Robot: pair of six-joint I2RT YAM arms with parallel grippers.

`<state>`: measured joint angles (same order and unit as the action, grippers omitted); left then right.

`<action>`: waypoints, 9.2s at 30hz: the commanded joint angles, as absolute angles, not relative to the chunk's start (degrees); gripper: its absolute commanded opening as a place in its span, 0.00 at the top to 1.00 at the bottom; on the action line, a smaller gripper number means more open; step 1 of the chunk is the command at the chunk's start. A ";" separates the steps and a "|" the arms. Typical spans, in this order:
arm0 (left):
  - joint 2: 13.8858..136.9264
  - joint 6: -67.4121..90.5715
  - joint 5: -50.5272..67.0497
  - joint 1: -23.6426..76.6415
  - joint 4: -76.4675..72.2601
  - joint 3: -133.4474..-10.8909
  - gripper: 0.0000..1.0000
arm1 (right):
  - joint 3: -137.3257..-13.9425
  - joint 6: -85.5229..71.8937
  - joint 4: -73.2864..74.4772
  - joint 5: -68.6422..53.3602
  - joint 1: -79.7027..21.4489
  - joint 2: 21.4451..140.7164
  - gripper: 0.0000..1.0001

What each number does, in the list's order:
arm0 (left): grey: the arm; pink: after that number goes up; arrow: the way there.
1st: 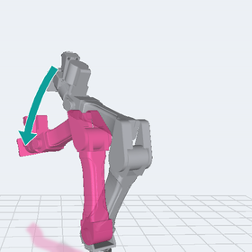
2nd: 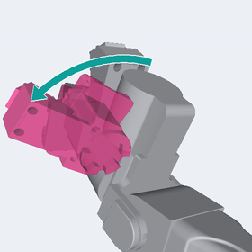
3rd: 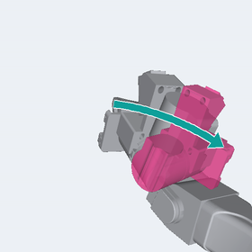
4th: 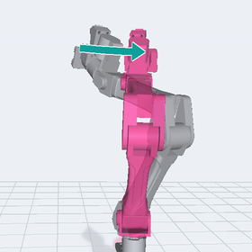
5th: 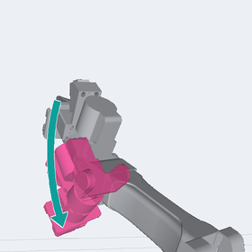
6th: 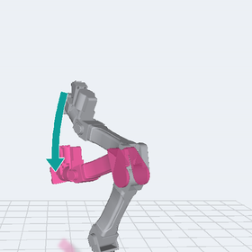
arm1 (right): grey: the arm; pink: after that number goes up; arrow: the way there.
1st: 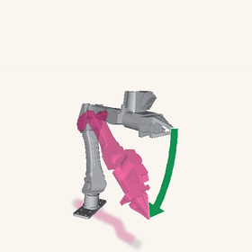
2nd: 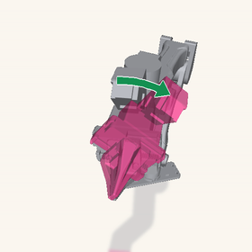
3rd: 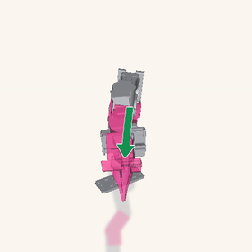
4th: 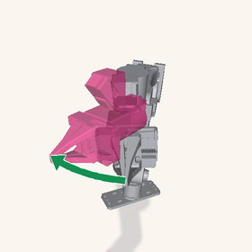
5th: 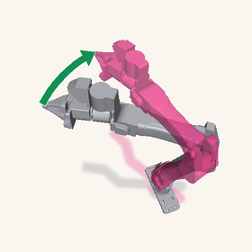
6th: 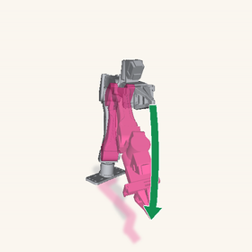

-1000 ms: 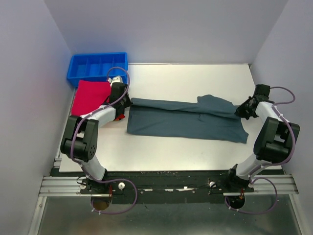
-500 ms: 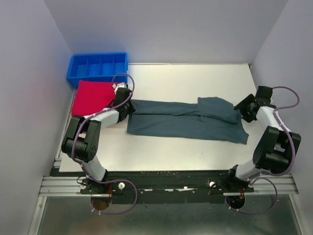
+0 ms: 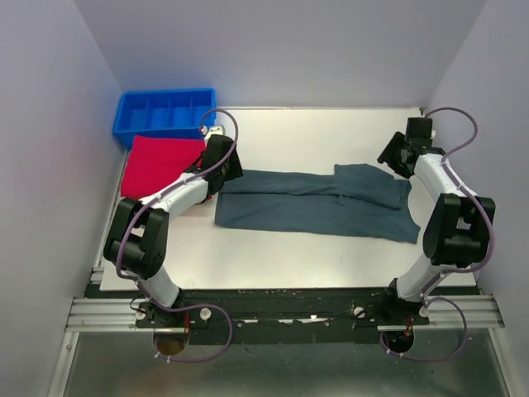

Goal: Fold and stack the t-shirts
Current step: Fold the other side of the tshirt into a rectangle

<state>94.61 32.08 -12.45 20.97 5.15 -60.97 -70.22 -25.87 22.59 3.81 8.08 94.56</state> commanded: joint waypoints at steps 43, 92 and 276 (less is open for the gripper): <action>104.77 29.62 -4.57 29.62 6.50 -70.66 0.37 | -87.45 -19.43 34.54 6.06 4.31 112.86 0.99; 112.85 24.87 12.82 33.66 15.56 -76.91 0.47 | -35.77 -34.56 34.47 -6.13 3.78 45.08 0.23; 120.16 53.17 17.32 55.20 -3.69 -76.82 1.00 | -24.70 -56.77 38.67 11.78 -8.35 49.30 0.99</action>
<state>121.40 53.25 16.19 55.00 -2.11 -78.22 -25.30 -54.04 36.25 8.27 -8.16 48.31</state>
